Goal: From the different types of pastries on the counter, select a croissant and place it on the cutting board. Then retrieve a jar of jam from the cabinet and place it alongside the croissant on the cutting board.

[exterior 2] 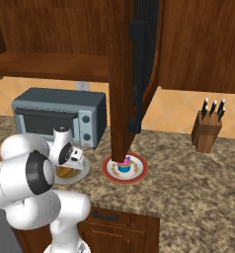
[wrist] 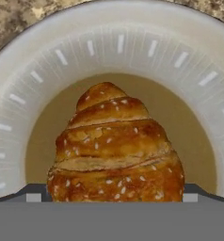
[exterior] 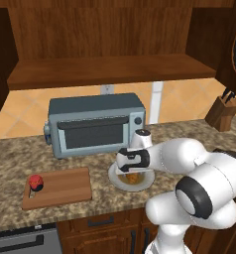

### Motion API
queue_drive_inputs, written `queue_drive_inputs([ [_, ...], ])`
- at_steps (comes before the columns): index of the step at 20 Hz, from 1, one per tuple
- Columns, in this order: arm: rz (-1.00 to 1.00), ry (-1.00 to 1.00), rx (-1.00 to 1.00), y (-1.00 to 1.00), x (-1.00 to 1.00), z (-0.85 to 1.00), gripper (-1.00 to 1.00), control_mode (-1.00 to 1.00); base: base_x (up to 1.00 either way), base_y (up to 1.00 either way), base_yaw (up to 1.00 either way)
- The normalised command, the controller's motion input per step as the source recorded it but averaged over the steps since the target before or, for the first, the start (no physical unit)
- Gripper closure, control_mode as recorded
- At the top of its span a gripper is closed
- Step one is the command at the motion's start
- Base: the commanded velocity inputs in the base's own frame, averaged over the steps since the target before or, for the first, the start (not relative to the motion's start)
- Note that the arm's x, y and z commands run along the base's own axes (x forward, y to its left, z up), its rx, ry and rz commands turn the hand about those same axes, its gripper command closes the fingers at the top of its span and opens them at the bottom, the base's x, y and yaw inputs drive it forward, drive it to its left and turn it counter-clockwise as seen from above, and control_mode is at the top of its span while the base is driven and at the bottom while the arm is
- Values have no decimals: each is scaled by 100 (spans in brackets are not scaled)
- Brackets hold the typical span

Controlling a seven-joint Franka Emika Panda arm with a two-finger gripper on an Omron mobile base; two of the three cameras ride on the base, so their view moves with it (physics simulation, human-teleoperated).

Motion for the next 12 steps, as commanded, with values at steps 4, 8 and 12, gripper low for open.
queue_drive_inputs([
  [4,0,0,0,1,-1,-16,-100,-100,0,0,0],
  [8,2,0,0,12,-13,-24,100,-100,0,0,0],
  [12,1,0,2,0,-2,29,100,-100,0,0,0],
])
